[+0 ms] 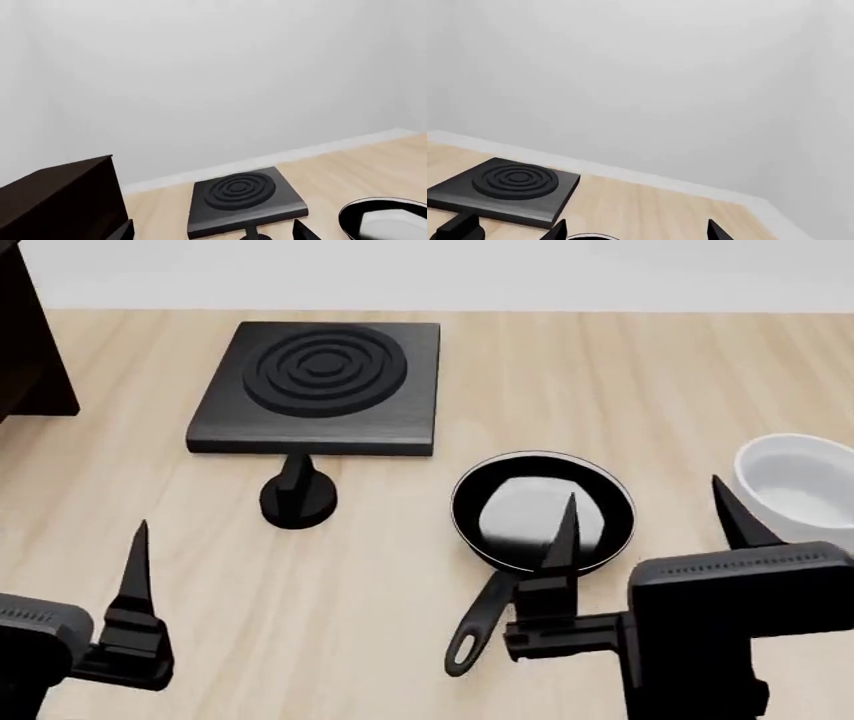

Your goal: Put the frying pan under the cabinet shelf.

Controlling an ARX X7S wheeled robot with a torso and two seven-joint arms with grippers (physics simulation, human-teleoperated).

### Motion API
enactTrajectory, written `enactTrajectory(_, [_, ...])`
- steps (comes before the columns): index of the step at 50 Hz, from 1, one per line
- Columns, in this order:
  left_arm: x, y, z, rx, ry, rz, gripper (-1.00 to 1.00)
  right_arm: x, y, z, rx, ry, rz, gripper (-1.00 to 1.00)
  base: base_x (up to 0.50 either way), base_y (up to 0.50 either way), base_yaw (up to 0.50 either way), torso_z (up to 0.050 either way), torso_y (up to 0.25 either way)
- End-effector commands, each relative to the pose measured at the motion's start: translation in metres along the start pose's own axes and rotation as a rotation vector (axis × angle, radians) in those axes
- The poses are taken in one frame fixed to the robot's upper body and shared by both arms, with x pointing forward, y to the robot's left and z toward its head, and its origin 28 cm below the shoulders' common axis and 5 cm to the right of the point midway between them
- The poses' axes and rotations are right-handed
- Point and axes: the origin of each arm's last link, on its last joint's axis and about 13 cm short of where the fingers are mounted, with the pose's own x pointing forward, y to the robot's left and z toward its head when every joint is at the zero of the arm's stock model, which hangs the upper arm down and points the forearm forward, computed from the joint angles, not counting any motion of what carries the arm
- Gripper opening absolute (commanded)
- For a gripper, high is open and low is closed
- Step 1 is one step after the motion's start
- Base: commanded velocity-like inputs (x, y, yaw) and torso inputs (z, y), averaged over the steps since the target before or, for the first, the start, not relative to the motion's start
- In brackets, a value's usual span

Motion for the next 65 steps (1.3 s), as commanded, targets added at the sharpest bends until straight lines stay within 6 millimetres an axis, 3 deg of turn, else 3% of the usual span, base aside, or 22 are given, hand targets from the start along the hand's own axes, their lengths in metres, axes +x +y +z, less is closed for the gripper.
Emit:
enactTrajectory(1, [0.010, 0.012, 0.027, 0.044, -0.058, 0.019, 1.00, 0.021, -0.019, 0.028, -0.054, -0.057, -0.033, 1.00, 0.00, 0.00, 0.00, 0.000, 0.000])
enactTrajectory(15, [0.024, 0.027, 0.061, 0.087, -0.119, 0.043, 1.00, 0.043, -0.037, 0.062, -0.121, -0.099, -0.039, 1.00, 0.00, 0.00, 0.00, 0.000, 0.000])
enactTrajectory(27, [0.034, 0.043, 0.103, 0.133, -0.174, 0.052, 1.00, 0.063, -0.048, 0.096, -0.179, -0.122, -0.025, 1.00, 0.00, 0.00, 0.00, 0.000, 0.000])
enactTrajectory(40, [0.041, 0.057, 0.147, 0.134, -0.241, 0.054, 1.00, 0.076, -0.046, 0.122, -0.199, -0.159, 0.002, 1.00, 0.00, 0.00, 0.00, 0.000, 0.000])
enactTrajectory(49, [0.048, 0.062, 0.161, 0.144, -0.253, 0.059, 1.00, 0.084, -0.046, 0.141, -0.213, -0.189, 0.020, 1.00, 0.00, 0.00, 0.00, 0.000, 0.000])
enactTrajectory(54, [0.048, 0.063, 0.171, 0.142, -0.272, 0.053, 1.00, 0.085, -0.047, 0.143, -0.196, -0.198, 0.031, 1.00, 0.00, 0.00, 0.00, 0.000, 0.000])
enactTrajectory(65, [0.045, 0.062, 0.175, 0.157, -0.287, 0.053, 1.00, 0.080, -0.048, 0.145, -0.209, -0.216, 0.028, 1.00, 0.00, 0.45, 0.00, 0.000, 0.000])
